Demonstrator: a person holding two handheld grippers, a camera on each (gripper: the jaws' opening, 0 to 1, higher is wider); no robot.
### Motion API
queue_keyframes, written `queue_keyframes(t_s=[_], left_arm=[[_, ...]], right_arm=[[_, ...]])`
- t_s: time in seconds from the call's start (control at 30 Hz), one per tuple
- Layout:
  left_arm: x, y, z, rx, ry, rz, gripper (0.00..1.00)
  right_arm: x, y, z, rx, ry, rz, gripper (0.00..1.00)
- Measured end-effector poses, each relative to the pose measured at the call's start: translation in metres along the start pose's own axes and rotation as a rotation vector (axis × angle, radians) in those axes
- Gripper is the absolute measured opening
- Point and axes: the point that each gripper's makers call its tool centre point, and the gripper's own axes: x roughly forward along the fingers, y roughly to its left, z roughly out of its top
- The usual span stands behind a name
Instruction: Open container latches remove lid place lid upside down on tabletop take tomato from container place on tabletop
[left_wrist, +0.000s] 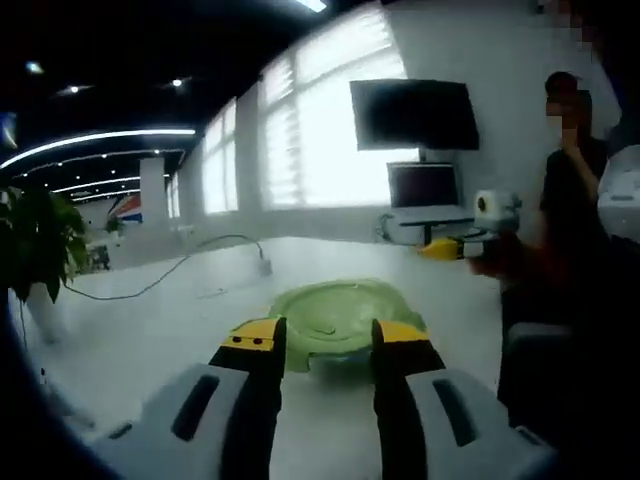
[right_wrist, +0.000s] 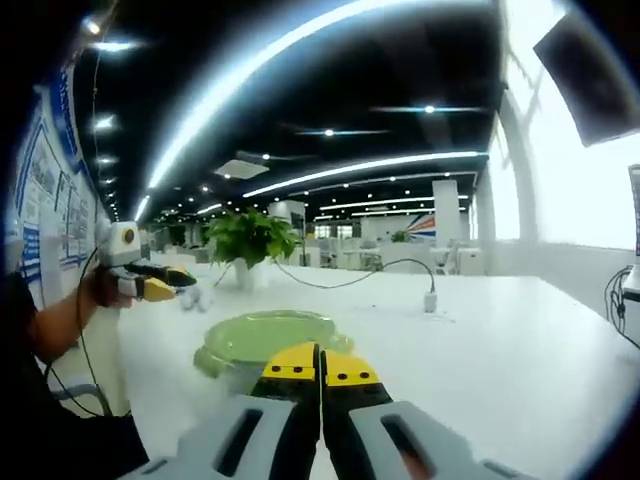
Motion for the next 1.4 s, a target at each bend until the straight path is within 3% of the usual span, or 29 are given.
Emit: queue_keyframes(t_s=[0.1,0.2,0.33,0.43,0.5,0.57,0.67,0.73,0.83,0.9,1.0,1.13,1.4], left_arm=[[-0.004,0.004,-0.008,-0.030,-0.011,0.033,0.22],[-0.005,0.002,-0.013,0.004,-0.029,0.052,0.22],[-0.005,-0.001,-0.016,0.094,-0.054,0.094,0.20],[-0.005,0.000,-0.015,0.068,-0.095,0.110,0.20],[-0.006,0.002,-0.014,0.007,-0.141,0.116,0.19],[-0.007,0.005,-0.014,-0.005,-0.165,0.135,0.19],[-0.007,0.005,-0.017,-0.003,-0.164,0.138,0.17],[-0.005,0.005,-0.019,-0.009,-0.158,0.141,0.16],[-0.002,0.009,-0.033,0.023,-0.084,0.151,0.09],[0.001,0.009,-0.041,0.007,-0.059,0.145,0.09],[0.002,0.008,-0.046,0.002,-0.070,0.130,0.13],[0.002,0.016,-0.052,0.001,-0.060,0.153,0.19],[-0.001,0.018,-0.051,0.002,-0.071,0.158,0.21]], right_arm=[[-0.003,0.001,0.002,-0.110,-0.053,0.017,0.00],[-0.006,0.002,-0.005,-0.027,-0.054,0.049,0.00],[-0.007,-0.002,-0.015,-0.023,-0.052,0.038,0.00],[-0.006,0.004,-0.023,0.002,-0.041,0.053,0.00],[-0.003,0.007,-0.028,0.023,-0.025,0.062,0.00],[0.000,0.005,-0.037,0.092,0.019,0.041,0.00],[0.002,0.003,-0.034,0.069,0.003,0.025,0.00],[0.002,0.005,-0.034,-0.022,0.012,0.032,0.00],[0.001,0.012,-0.030,-0.130,-0.007,0.044,0.00],[0.000,0.015,-0.031,-0.133,-0.009,0.046,0.00],[0.000,0.014,-0.033,-0.138,-0.001,0.056,0.00],[-0.001,0.012,-0.035,-0.140,0.007,0.054,0.00],[-0.002,0.015,-0.042,-0.155,0.018,0.079,0.03]])
